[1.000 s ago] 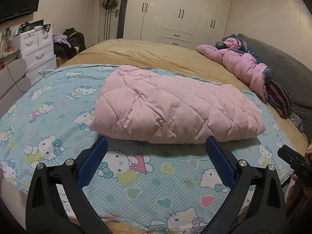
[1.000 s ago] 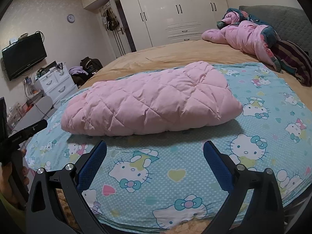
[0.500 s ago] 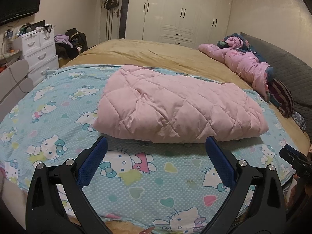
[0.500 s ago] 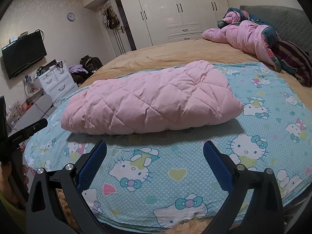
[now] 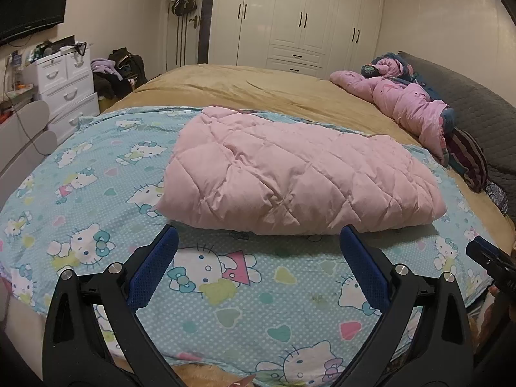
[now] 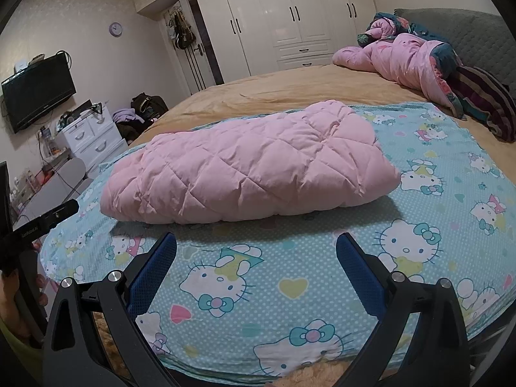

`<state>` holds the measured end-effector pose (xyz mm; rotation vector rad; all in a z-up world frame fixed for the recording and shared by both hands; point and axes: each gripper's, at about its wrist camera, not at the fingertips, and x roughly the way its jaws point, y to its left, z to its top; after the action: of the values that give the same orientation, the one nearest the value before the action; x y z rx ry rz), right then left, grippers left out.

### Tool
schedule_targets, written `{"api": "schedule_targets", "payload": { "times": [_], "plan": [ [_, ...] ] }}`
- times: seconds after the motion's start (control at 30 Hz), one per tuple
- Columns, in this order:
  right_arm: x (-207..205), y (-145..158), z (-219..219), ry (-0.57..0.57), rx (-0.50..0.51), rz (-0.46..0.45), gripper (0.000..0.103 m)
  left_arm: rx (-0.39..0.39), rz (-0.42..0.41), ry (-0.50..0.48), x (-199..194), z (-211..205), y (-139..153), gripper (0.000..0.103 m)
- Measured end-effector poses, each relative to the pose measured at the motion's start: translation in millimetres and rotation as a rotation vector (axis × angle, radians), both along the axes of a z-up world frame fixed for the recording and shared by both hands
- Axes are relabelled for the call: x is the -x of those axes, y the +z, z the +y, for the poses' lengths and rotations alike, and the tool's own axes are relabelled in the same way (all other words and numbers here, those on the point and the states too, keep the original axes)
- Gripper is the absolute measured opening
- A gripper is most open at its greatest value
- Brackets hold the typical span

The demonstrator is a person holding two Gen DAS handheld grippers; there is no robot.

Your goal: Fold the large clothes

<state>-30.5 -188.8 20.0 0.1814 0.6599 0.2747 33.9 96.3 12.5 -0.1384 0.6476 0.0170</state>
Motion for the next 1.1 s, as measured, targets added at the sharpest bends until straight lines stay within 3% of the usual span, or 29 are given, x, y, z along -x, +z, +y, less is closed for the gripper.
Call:
{"api": "schedule_targets", "payload": {
  "times": [1.1],
  "plan": [
    [1.5, 3.3, 1.0, -0.005, 0.027, -0.012, 0.099, -0.049, 0.006, 0.013, -0.5, 1.3, -2.8, 0.094]
  ]
}}
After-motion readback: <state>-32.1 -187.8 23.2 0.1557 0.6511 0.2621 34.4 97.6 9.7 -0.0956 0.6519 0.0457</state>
